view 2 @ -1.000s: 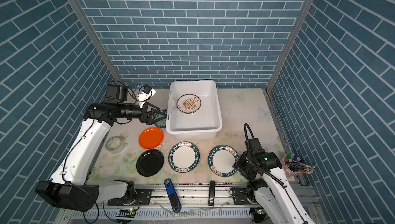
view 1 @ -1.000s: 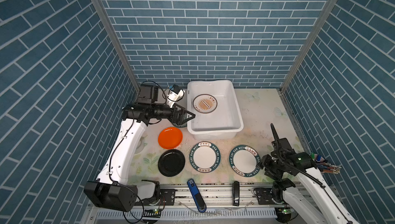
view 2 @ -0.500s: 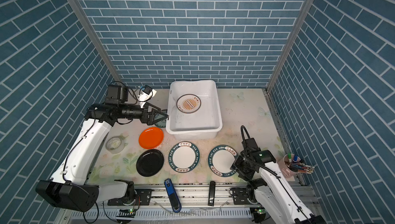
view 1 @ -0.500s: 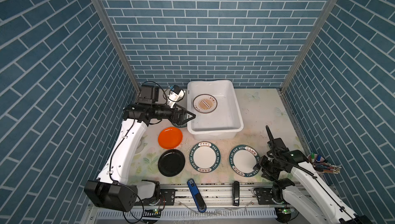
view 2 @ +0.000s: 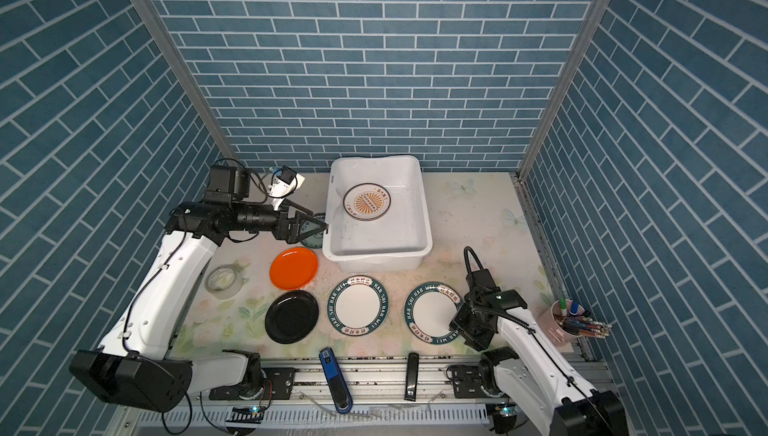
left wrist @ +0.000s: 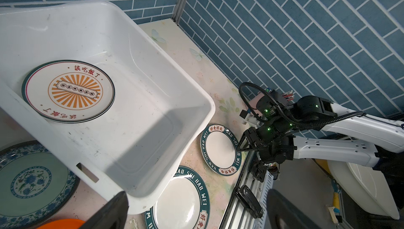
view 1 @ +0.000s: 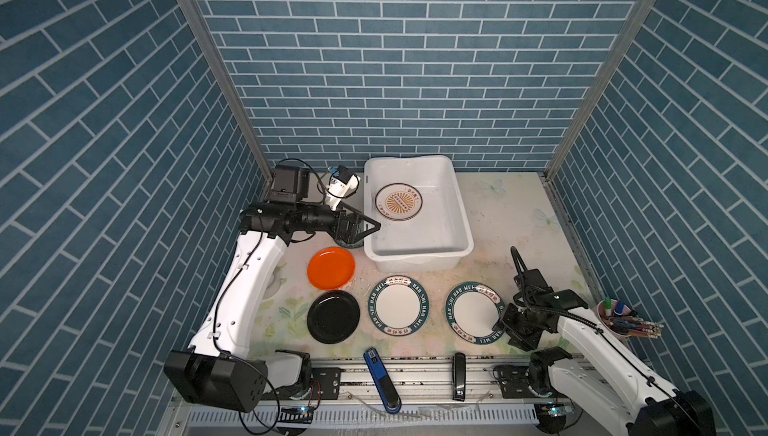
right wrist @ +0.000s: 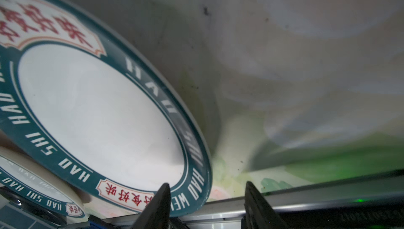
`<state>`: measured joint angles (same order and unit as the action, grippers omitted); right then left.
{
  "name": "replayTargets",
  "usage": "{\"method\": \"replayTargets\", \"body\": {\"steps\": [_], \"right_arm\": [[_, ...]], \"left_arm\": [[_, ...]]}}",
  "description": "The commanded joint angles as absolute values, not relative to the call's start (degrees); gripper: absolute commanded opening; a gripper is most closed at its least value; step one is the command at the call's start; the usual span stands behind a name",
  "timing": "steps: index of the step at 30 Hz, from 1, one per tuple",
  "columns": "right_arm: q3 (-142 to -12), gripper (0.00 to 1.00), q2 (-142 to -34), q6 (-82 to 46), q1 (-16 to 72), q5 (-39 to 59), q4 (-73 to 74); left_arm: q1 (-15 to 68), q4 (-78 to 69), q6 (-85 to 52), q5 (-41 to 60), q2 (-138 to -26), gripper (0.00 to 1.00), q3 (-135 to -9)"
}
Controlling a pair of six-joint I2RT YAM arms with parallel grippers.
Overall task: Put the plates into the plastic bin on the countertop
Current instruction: 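Move the right gripper down to the nearer green-rimmed plate's edge, then grip the green-rimmed plate edge and tilt it up with the right gripper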
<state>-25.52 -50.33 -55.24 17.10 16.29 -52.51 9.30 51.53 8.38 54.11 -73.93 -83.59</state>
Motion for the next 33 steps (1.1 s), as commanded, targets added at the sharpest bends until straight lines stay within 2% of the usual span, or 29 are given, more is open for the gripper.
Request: {"method": "replayTargets", "body": {"steps": [1, 33], "right_arm": [[-24.81, 0.54, -51.01, -56.31, 16.70, 15.37, -50.27], [-11.29, 0.33, -36.48, -65.37, 15.55, 17.59, -37.38]], "left_arm": [[9.58, 50.98, 8.44, 54.85, -73.48, 1.00, -83.38], [9.53, 49.84, 7.01, 54.87, -74.18, 1.00, -83.06]]}}
